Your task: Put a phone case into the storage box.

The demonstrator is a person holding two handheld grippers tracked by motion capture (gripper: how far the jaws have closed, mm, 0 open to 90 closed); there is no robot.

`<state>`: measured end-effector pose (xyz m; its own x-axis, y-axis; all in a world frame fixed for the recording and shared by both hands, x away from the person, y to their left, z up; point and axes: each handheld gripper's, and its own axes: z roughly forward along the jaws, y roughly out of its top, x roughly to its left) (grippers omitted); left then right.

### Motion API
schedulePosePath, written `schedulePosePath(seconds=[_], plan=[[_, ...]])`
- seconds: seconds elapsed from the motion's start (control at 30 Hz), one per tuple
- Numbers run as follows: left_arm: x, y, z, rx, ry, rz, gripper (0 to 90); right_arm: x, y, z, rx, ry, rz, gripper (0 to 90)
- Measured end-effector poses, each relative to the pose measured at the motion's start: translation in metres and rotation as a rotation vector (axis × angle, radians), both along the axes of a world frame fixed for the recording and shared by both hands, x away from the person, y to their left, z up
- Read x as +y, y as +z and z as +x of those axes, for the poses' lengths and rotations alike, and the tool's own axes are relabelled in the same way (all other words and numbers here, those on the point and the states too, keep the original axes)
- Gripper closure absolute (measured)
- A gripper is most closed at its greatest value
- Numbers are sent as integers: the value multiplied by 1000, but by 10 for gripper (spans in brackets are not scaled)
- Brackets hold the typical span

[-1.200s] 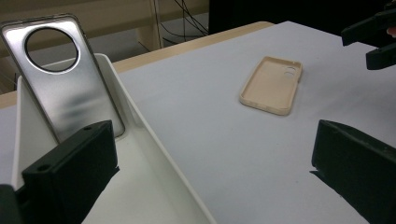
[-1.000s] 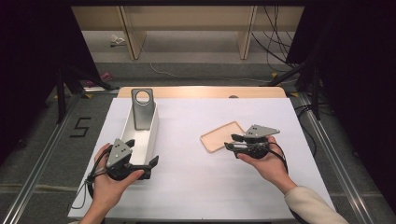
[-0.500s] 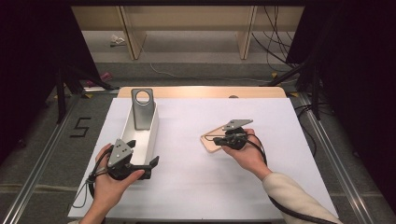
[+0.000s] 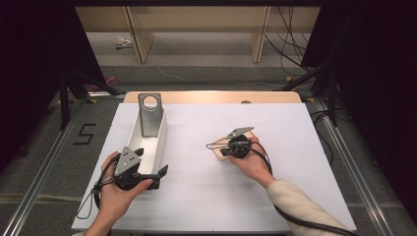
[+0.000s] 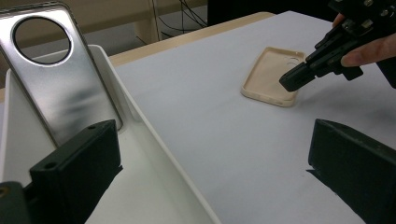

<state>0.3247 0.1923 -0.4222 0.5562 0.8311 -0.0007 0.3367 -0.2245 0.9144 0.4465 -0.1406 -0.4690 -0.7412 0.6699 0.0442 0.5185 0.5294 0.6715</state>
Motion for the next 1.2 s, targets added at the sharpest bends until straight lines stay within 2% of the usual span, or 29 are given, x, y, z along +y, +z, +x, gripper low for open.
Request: schedulePosePath(seconds=[0.33, 0.6, 0.9, 1.2], plan=[[0, 0, 0, 0, 0, 0, 19, 4, -6, 1, 29, 4, -43, 900], [1, 0, 0, 0, 1, -1, 21, 3, -3, 1, 59, 15, -77, 900], [1, 0, 0, 2, -2, -4, 24, -4, 3, -3, 108, 45, -151, 900], [0, 0, 0, 1, -4, -3, 24, -18, 7, -10, 128, 77, -221, 900]])
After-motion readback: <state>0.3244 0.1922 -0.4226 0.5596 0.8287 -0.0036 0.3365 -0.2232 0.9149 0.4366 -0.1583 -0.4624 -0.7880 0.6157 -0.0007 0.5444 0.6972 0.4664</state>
